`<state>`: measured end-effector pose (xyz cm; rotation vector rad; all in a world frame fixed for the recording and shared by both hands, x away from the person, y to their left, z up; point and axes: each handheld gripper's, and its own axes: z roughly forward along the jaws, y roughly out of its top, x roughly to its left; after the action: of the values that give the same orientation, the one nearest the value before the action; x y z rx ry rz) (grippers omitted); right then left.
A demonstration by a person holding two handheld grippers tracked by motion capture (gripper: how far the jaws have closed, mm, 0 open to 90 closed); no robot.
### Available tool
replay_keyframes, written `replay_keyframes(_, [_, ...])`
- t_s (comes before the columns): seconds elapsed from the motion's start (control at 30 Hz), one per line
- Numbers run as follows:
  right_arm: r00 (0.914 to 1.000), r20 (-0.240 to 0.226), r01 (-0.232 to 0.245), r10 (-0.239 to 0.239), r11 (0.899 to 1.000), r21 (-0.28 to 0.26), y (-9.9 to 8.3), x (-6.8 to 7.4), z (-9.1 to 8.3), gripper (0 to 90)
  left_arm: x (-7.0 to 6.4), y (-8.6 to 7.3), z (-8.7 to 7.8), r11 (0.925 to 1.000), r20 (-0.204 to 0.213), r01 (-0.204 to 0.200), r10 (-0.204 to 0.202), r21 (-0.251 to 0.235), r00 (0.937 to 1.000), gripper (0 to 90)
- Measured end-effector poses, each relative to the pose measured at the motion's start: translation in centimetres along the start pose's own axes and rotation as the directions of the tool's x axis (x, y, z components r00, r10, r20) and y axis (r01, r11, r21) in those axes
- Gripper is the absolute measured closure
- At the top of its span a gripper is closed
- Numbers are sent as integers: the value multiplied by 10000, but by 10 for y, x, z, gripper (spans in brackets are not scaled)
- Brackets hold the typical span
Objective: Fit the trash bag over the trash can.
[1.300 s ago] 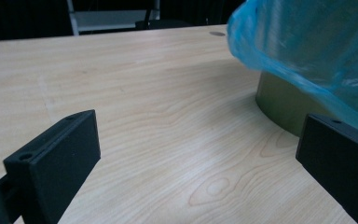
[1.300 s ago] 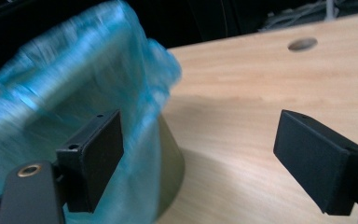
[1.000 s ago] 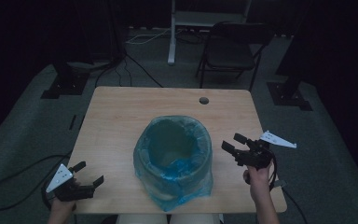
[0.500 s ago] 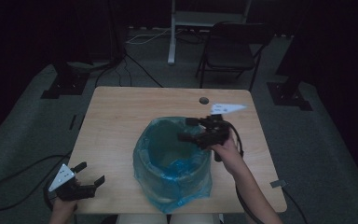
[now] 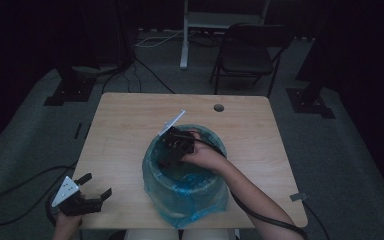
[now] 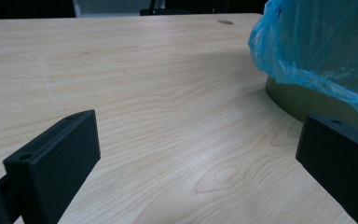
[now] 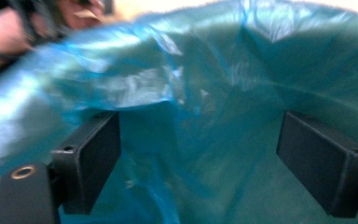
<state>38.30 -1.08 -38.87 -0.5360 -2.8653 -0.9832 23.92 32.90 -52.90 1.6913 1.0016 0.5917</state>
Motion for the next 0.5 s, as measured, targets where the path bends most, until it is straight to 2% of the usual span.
replay_keyframes(0.07, [9996, 269, 118, -119, 9999, 30, 0, 1, -3, 134, 1, 0, 0, 10000, -48, 47, -47, 13, 10000, 1])
replay_keyframes(0.13, [9992, 164, -361, 361, 9993, -14, 0, 1, -12, 134, 1, 0, 0, 10000, -147, 53, -52, 51, 9999, 2])
replay_keyframes(0.17, [9985, 146, -517, 521, 9984, -245, 0, 0, -20, 135, 2, 0, -1, 10000, -156, 53, -53, 26, 9999, 2])
replay_keyframes(0.27, [9982, 36, -588, 591, 9959, -681, -4, 1, -38, 138, 1, 0, -1, 10000, -279, 84, -85, -46, 9996, 1])
replay_keyframes(0.37, [9958, -163, -918, 904, 9874, -1290, -10, -1, -58, 138, 1, 1, 0, 9999, -348, 128, -129, -23, 9993, 1])
replay_keyframes(0.5, [9927, 363, -1061, 1150, 9758, -1911, -21, -5, -79, 129, 1, 0, 1, 9999, -399, 90, -85, 107, 9992, 1])
